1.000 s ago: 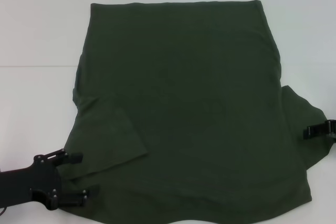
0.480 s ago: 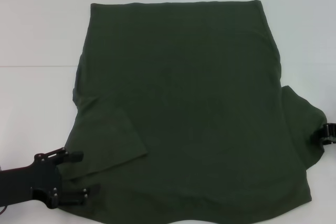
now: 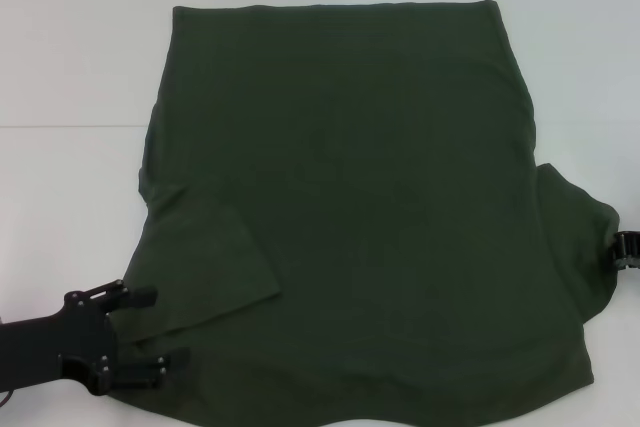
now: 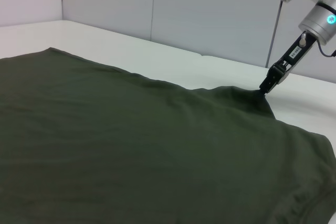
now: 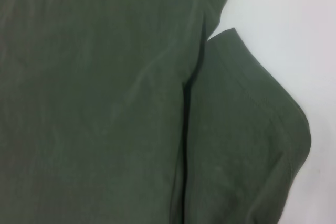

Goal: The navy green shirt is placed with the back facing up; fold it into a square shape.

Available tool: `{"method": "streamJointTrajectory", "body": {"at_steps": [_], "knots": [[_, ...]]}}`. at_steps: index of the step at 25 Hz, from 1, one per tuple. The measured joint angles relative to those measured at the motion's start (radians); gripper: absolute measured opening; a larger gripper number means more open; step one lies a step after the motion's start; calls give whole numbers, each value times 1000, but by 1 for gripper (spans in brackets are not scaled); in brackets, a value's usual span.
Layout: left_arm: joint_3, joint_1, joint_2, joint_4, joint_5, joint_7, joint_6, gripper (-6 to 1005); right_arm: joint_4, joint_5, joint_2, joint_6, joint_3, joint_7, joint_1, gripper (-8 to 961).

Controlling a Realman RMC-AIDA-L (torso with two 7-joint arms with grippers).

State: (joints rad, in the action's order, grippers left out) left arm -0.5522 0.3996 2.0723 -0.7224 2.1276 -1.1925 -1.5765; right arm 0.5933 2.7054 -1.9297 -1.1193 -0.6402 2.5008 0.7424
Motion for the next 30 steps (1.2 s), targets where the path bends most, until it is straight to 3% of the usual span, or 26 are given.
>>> {"method": "streamJointTrajectory", "body": {"at_steps": [4, 22, 30], "knots": [[0, 2, 0, 0, 0, 0, 1, 912, 0, 0, 0, -1, -4, 0, -1, 21], [7, 2, 0, 7, -13, -17, 3, 907, 107, -7, 5, -37, 23, -2, -44, 20], [23, 5, -1, 15, -14, -23, -7, 905, 218, -30, 8, -88, 105, -8, -80, 17]]}}
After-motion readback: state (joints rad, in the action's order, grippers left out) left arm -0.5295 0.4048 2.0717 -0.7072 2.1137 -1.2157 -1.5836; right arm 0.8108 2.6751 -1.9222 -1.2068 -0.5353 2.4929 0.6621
